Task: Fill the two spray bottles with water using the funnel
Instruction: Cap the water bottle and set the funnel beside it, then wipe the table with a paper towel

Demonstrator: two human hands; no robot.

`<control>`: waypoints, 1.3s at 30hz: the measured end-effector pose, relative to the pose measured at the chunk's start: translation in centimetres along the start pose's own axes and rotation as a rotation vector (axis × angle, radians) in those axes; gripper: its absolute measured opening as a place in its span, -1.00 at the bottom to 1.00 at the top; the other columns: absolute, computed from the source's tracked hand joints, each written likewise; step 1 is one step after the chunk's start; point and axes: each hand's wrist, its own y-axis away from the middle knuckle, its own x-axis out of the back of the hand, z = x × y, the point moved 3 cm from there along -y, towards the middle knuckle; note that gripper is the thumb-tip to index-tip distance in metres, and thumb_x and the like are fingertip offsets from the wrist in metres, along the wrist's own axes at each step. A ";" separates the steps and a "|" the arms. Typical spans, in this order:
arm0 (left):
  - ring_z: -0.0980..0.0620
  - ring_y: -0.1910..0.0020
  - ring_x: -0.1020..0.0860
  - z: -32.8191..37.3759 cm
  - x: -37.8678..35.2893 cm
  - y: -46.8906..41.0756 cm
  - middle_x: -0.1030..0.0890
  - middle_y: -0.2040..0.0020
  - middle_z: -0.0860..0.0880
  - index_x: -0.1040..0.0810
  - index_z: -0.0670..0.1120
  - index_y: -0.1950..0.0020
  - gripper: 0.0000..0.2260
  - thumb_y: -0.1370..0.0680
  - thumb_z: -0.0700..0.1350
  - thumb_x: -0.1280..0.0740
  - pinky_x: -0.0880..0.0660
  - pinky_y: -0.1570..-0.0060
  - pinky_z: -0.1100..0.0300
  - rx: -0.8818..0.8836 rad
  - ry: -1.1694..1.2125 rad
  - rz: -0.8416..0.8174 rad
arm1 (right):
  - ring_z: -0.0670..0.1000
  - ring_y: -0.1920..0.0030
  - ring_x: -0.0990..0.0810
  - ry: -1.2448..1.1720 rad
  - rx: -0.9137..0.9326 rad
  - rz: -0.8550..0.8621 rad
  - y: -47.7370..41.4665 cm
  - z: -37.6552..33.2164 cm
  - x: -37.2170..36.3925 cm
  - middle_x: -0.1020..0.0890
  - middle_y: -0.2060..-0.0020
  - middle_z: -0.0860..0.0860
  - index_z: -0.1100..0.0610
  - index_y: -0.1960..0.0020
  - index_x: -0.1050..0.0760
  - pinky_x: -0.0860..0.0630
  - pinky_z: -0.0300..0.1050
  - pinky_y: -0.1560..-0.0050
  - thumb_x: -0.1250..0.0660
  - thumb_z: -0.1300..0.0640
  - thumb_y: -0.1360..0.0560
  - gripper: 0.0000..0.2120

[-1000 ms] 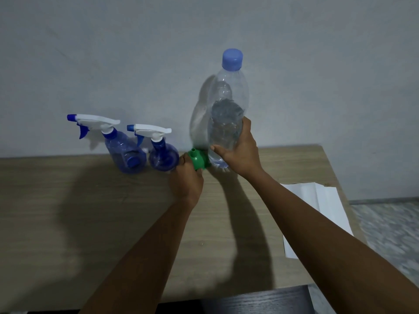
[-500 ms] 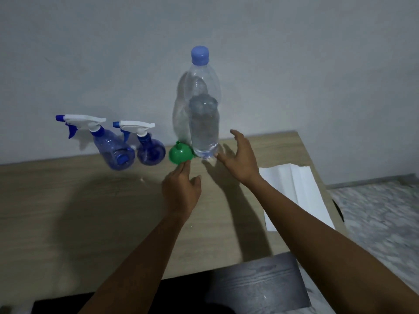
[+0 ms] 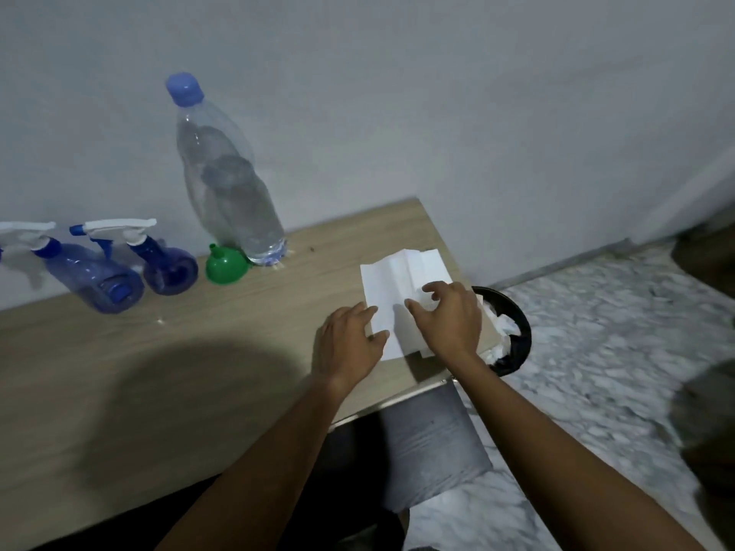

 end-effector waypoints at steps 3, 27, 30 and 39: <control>-0.03 -0.42 -0.41 0.5 -0.7 0.0 -0.50 -0.44 0.04 -0.46 0.06 -0.45 -0.47 -0.52 0.19 -0.37 -0.45 -0.35 -0.03 0.005 -0.045 -0.005 | 0.11 -0.10 -0.60 0.025 -0.033 -0.017 -0.3 0.8 -0.1 -0.68 -0.03 0.01 0.01 -0.08 -0.65 -0.54 0.06 -0.07 -0.47 -0.27 -0.42 -0.59; -0.03 -0.42 -0.42 6.3 -2.4 -1.0 -0.45 -0.49 0.02 -0.40 -0.02 -0.50 -0.58 -0.63 -0.03 -0.20 -0.40 -0.38 0.00 -0.096 0.073 -0.029 | -0.03 0.13 -0.59 -0.689 -0.370 -0.078 -4.1 4.6 4.6 -0.65 0.07 0.00 0.04 -0.17 -0.59 -0.48 -0.17 0.19 -0.19 0.30 -0.56 -0.69; -0.05 -0.50 -0.33 6.6 -3.5 -1.5 -0.34 -0.55 0.01 -0.34 -0.01 -0.53 -0.52 -0.62 0.07 -0.22 -0.35 -0.43 -0.03 -0.132 -0.059 -0.084 | -0.01 0.10 -0.60 -0.659 -0.375 -0.112 -4.1 5.4 4.5 -0.69 0.05 0.00 0.11 -0.07 -0.64 -0.48 -0.19 0.18 -0.24 0.26 -0.58 -0.78; -0.12 -0.57 -0.21 6.2 -3.9 -1.0 -0.21 -0.61 0.07 -0.14 0.12 -0.60 -0.43 -0.62 0.20 -0.20 -0.28 -0.47 -0.08 -0.110 -0.140 -0.137 | -0.10 0.18 -0.59 -0.559 -0.194 -0.017 -4.0 5.2 5.7 -0.64 0.20 -0.12 0.11 0.08 -0.58 -0.52 -0.14 0.11 -0.39 0.12 -0.57 -0.92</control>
